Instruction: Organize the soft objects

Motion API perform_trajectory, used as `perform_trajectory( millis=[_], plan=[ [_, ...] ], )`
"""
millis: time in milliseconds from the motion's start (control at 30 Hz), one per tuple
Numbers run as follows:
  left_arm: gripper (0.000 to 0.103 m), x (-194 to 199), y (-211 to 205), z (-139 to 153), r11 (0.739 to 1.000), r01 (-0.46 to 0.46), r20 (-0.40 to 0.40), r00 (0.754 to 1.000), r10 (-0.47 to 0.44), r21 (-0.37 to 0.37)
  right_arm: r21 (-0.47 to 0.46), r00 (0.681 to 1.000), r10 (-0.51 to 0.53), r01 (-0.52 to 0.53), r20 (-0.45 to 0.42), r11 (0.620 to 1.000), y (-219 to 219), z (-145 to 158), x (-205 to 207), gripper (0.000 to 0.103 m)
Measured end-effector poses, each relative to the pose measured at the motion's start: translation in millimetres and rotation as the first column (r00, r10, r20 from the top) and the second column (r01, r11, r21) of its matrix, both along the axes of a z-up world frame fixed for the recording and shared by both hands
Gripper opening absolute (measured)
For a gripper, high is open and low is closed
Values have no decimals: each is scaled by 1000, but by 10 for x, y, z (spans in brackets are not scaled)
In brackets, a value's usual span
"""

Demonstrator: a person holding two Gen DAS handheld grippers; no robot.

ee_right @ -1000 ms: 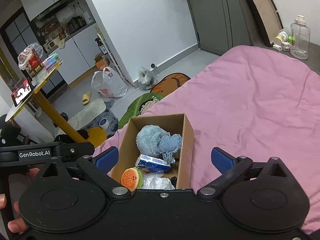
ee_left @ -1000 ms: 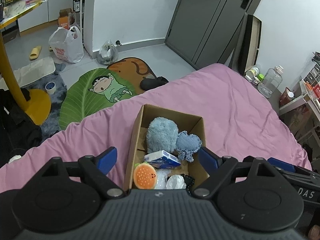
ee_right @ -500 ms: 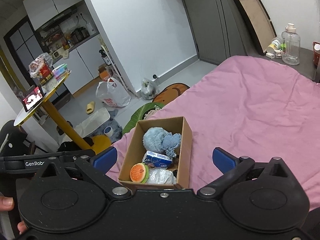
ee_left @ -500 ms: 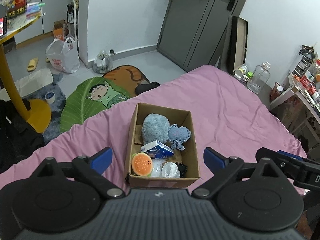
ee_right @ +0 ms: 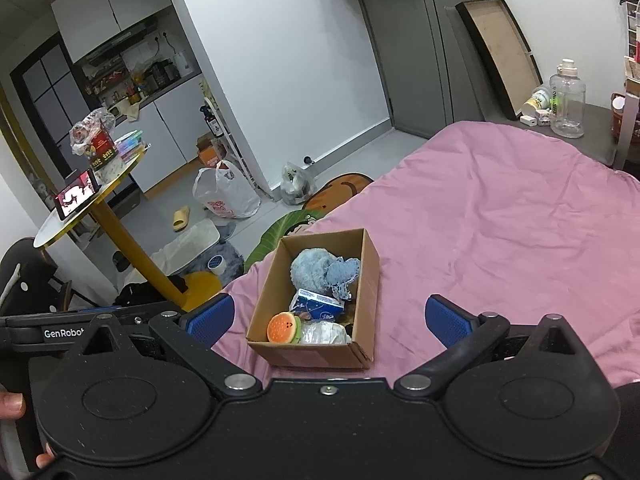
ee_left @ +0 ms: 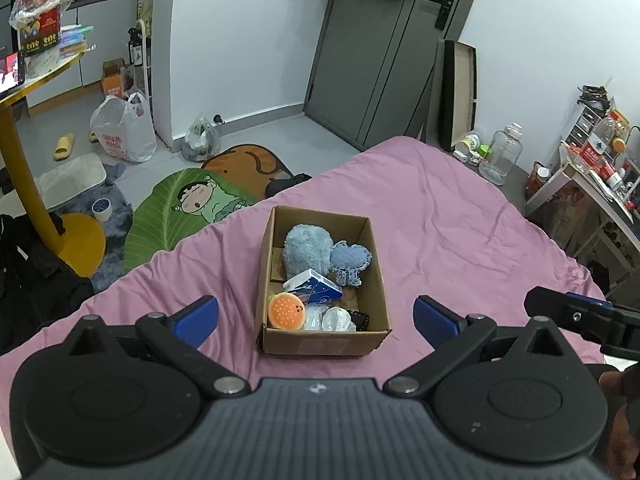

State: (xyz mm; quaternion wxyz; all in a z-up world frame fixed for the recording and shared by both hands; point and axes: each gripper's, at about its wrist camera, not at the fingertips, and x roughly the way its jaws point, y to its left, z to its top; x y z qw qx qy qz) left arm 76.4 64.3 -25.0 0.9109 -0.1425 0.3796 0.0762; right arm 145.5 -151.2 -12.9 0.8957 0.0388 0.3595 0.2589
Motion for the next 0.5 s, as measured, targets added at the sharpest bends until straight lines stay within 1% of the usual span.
perform_trajectory(
  millis=[267,500],
  plan=[
    [103,-200,-49,82,1000,18,31,999,-18,3,-9,1000,-12,12,29,1000,-62,115,-190,103],
    [103,-339,-93,120,1000,25,52,998,-25,13,-8,999,-22,22,48,1000,-126,153,-308,103]
  ],
)
